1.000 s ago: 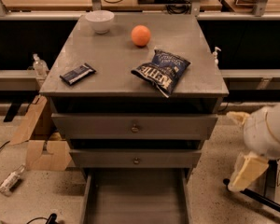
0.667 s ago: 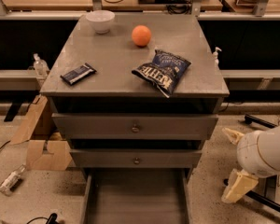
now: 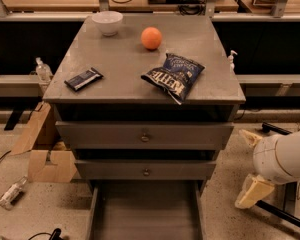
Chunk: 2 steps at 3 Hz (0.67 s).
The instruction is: Close bottom drawer
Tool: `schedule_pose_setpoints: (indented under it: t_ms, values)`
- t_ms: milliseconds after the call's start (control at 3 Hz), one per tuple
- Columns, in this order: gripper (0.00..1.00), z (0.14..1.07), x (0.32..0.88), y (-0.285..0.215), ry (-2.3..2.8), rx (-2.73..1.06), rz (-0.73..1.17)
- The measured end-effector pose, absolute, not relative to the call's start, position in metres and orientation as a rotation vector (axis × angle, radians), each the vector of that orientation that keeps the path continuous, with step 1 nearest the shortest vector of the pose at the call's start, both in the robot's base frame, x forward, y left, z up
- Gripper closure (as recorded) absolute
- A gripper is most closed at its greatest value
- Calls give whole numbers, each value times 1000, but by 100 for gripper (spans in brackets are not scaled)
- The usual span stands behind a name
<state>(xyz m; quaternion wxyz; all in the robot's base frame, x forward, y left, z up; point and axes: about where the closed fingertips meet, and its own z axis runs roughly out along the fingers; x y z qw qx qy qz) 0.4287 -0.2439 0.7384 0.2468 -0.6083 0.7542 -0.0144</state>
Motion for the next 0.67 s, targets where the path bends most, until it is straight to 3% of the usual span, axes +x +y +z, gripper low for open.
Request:
schedule_pose_setpoints:
  t_ms: [667]
  values:
    - [0, 681, 416, -237, 2062, -1615, 50]
